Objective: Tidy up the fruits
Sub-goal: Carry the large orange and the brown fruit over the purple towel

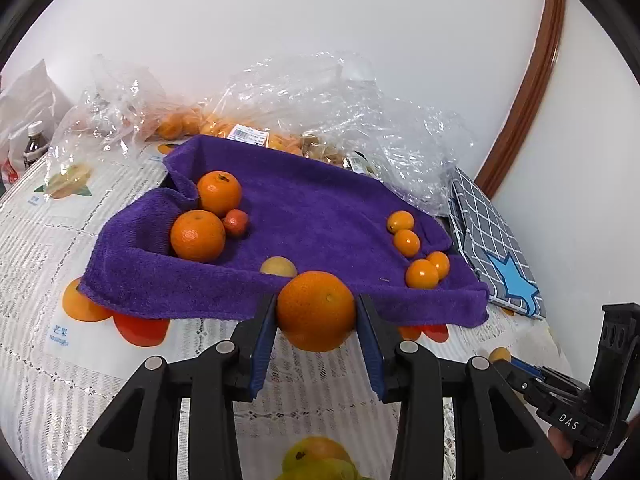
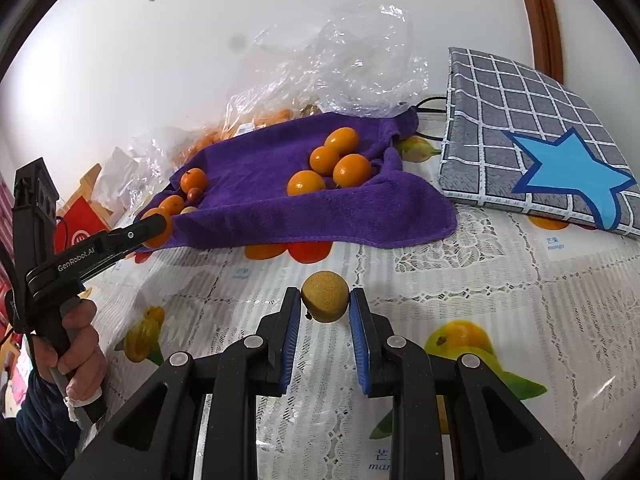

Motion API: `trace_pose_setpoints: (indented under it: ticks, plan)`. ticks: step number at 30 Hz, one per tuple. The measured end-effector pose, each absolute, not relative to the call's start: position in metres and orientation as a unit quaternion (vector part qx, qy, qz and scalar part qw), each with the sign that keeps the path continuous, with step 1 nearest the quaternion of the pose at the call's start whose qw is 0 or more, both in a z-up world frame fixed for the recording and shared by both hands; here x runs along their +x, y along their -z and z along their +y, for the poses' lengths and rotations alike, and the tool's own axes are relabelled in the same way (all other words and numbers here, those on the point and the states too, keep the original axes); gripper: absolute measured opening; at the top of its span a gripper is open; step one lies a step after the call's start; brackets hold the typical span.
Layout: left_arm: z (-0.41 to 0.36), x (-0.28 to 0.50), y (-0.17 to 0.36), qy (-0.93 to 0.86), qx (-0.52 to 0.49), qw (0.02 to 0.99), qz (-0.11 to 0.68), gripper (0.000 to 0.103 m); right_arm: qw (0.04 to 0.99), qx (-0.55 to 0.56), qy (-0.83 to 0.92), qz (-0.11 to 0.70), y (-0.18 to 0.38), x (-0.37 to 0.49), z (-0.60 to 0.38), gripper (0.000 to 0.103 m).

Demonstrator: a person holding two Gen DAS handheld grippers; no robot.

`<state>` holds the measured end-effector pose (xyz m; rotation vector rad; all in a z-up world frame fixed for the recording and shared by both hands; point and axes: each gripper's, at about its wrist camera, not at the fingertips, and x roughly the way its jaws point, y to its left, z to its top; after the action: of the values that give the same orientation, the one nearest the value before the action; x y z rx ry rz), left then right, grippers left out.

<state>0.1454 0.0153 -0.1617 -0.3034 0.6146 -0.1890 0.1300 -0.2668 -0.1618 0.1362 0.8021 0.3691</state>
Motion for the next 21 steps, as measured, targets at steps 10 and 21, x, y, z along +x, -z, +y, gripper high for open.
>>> trace_pose_setpoints:
  ticks: [10,21]
  plan:
    - [0.026,0.148,0.164,0.070,-0.169,0.937,0.296,0.038,0.903,0.086,-0.172,0.385,0.160,0.130,-0.275,0.025]
    - [0.032,0.135,0.152,0.026,-0.158,0.954,0.252,0.037,0.910,0.061,-0.184,0.366,0.135,0.126,-0.251,0.025]
